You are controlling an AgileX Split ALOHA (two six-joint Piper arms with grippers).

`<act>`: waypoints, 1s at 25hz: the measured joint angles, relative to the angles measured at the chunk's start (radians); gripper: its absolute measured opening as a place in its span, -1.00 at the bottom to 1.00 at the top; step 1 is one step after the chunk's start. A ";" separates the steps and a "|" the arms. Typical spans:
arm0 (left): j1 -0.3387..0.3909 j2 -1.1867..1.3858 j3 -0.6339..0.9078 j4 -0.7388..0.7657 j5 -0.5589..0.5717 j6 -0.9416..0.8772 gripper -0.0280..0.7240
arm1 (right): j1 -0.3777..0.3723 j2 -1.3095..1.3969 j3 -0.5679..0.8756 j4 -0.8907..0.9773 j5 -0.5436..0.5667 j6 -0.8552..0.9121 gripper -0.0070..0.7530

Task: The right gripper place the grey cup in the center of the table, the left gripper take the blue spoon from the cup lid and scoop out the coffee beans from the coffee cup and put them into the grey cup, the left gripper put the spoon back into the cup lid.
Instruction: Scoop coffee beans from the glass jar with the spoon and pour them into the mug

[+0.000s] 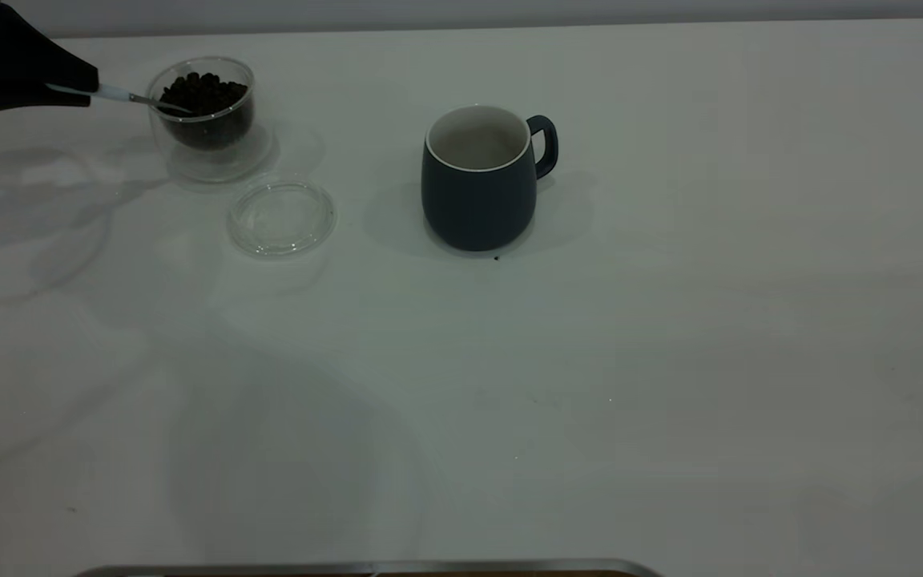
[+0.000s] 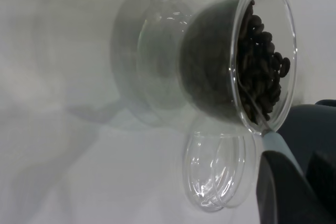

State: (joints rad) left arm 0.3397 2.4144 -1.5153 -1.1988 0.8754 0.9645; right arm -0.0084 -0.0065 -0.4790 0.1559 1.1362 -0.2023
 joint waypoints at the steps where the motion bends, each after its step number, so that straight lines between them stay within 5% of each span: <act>1: 0.001 0.000 0.000 0.000 0.001 0.000 -0.58 | 0.000 0.000 0.000 0.000 0.000 0.000 0.58; 25: 0.054 0.000 0.000 0.000 0.078 -0.003 -0.58 | 0.000 0.000 0.000 0.000 0.000 0.000 0.58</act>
State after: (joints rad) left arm 0.3932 2.4144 -1.5153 -1.1991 0.9539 0.9615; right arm -0.0084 -0.0065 -0.4790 0.1559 1.1362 -0.2023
